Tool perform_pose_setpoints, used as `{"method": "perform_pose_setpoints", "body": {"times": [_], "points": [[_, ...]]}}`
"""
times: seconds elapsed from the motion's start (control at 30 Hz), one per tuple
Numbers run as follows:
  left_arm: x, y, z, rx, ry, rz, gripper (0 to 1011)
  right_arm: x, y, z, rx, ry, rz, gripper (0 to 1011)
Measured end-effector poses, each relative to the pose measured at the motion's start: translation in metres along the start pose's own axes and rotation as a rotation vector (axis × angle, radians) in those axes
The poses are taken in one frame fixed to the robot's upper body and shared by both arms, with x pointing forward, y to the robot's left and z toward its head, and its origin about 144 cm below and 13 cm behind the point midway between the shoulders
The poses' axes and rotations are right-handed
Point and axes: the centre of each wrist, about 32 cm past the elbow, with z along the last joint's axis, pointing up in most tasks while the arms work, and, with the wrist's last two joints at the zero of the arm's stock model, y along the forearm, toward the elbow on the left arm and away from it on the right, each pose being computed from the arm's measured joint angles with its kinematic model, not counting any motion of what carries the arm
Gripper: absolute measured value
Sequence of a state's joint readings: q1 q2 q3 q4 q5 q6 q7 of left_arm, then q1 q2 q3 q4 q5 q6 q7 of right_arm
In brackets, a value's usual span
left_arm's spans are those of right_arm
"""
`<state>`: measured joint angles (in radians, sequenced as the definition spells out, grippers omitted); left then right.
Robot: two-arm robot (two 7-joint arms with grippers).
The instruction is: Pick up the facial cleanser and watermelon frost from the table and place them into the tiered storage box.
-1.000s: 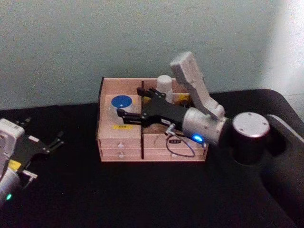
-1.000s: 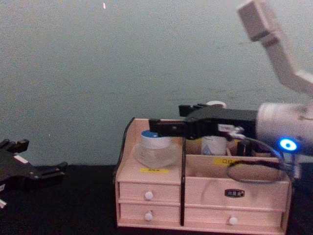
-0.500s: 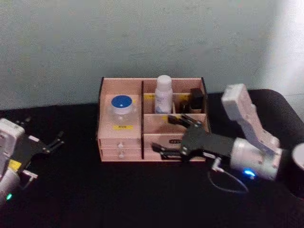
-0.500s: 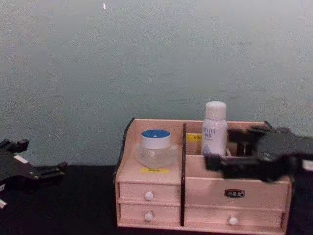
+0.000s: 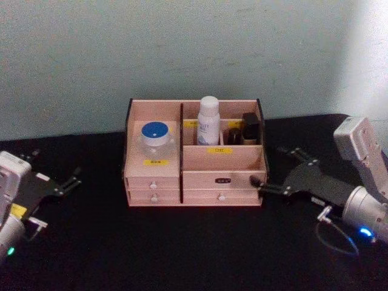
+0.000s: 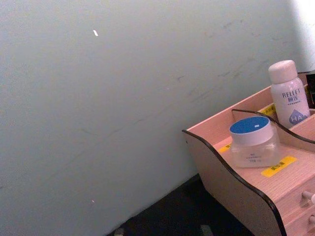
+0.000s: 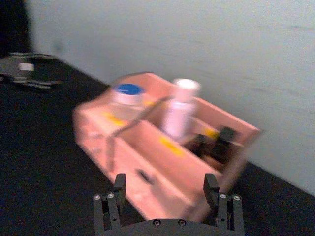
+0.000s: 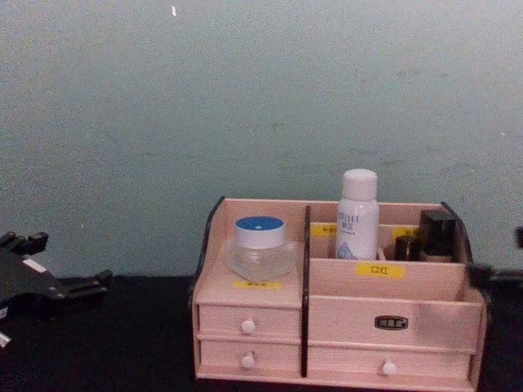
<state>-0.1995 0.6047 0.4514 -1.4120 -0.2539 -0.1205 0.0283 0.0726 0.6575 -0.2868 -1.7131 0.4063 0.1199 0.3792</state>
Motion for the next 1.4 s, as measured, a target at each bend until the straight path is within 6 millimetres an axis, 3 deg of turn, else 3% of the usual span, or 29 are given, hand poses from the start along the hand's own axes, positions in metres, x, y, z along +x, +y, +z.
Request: {"method": "perform_pose_setpoints", "body": {"times": [0.37, 0.6, 1.0, 1.4], "points": [[0.000, 0.000, 0.000, 0.000, 0.000, 0.000, 1001, 0.010, -0.004, -0.003, -0.028, 0.031, -0.365, 1003], [0.000, 0.000, 0.000, 0.000, 0.000, 0.000, 1001, 0.004, 0.007, -0.014, -0.060, 0.068, -0.565, 1002], [0.000, 0.000, 0.000, 0.000, 0.000, 0.000, 1001, -0.016, 0.034, -0.039, -0.127, -0.006, -0.651, 1003], [0.000, 0.000, 0.000, 0.000, 0.000, 0.000, 1001, -0.016, 0.034, -0.039, -0.126, -0.010, -0.652, 1003]]}}
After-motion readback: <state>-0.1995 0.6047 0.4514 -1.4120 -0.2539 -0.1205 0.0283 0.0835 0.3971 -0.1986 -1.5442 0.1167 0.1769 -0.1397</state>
